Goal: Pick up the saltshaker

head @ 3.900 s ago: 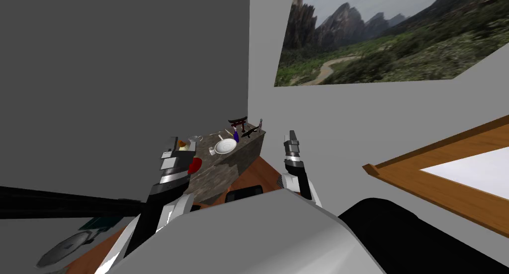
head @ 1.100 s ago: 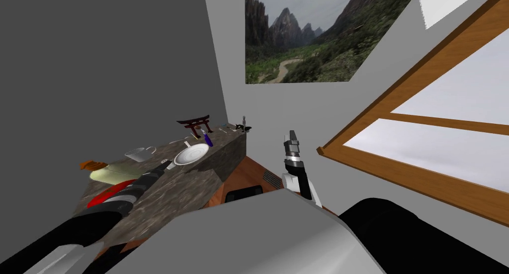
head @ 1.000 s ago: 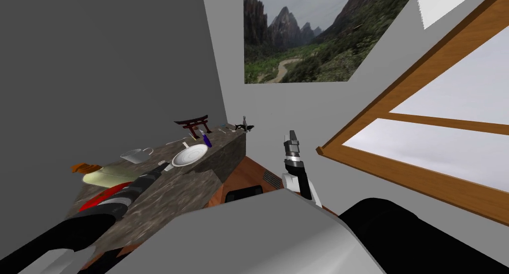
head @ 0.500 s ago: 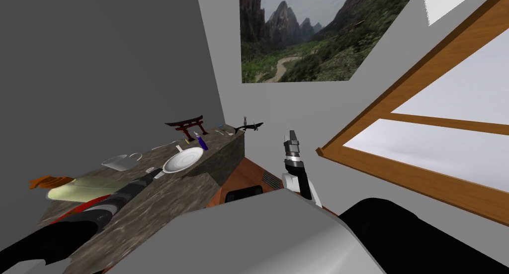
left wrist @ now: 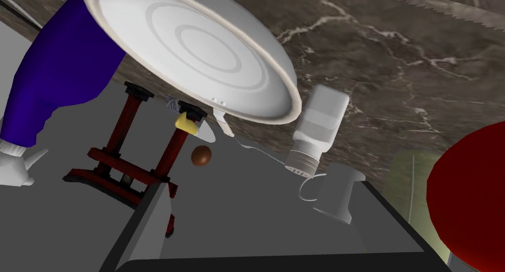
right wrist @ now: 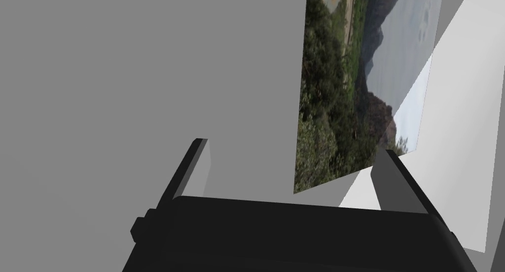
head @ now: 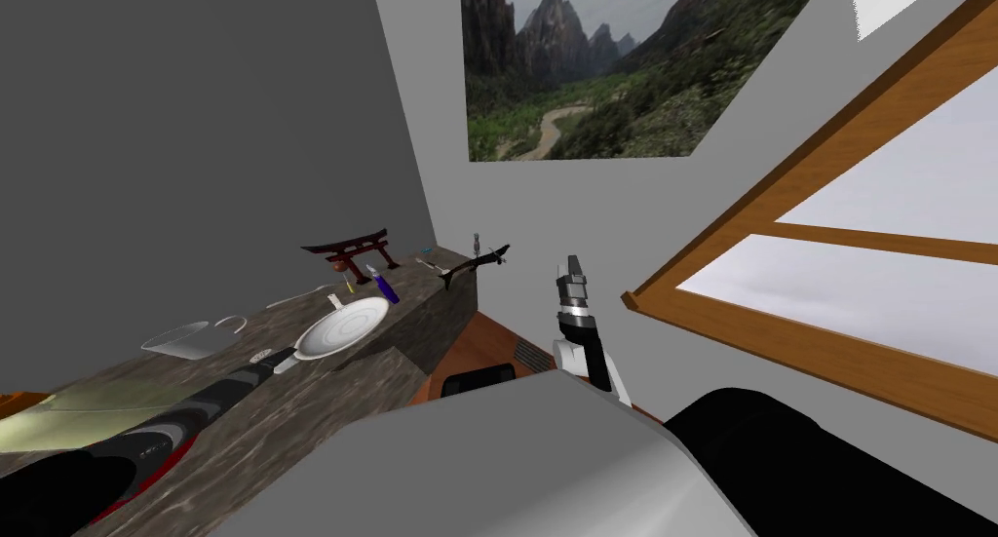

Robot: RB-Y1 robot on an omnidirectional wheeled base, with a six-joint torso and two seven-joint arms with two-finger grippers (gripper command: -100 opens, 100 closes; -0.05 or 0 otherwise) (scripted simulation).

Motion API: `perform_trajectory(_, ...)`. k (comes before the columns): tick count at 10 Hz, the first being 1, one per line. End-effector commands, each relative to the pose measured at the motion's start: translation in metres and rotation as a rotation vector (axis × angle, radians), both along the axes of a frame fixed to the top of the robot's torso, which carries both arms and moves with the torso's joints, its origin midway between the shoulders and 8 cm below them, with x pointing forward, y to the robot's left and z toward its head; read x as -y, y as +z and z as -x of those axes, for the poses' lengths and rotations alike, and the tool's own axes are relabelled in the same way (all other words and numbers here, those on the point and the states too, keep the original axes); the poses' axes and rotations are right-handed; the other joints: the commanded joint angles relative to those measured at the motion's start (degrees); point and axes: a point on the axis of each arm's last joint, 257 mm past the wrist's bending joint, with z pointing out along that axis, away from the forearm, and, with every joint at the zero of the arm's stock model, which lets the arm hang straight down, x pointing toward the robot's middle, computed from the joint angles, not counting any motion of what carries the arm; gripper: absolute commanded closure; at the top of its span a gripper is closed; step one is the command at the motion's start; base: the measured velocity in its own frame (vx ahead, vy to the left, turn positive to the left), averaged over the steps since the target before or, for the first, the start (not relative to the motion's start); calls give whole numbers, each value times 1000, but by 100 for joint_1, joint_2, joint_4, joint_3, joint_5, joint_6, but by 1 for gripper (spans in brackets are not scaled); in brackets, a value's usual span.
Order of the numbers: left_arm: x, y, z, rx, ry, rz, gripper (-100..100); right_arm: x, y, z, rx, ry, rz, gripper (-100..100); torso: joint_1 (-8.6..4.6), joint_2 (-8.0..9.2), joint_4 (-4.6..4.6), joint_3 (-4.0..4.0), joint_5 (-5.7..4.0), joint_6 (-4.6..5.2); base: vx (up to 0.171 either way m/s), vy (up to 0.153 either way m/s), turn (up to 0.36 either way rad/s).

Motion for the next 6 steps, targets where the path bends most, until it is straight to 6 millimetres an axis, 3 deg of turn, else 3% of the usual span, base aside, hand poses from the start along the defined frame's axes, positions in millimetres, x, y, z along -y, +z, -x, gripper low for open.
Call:
perform_trajectory(1, -13, -6, 14, -62, 31, -2, -100, 0, 0, 0, 0, 0, 0, 0, 0, 0, 0, 0, 0, 0, 94, -1, -36)
perform_trajectory(3, -23, -11, 27, -115, 59, -1, -100, 0, 0, 0, 0, 0, 0, 0, -1, 10, 2, 6, 0, 0, 76, 6, -42)
perform_trajectory(5, -39, -18, 51, -198, 109, 6, -100, 0, 0, 0, 0, 0, 0, 0, 6, -5, -1, -2, 1, 2, 151, 17, -69)
perform_trajectory(6, -40, -19, 53, -208, 115, 7, -100, 0, 0, 0, 0, 0, 0, 0, 6, -19, -4, -10, 1, 1, 120, 26, -8)
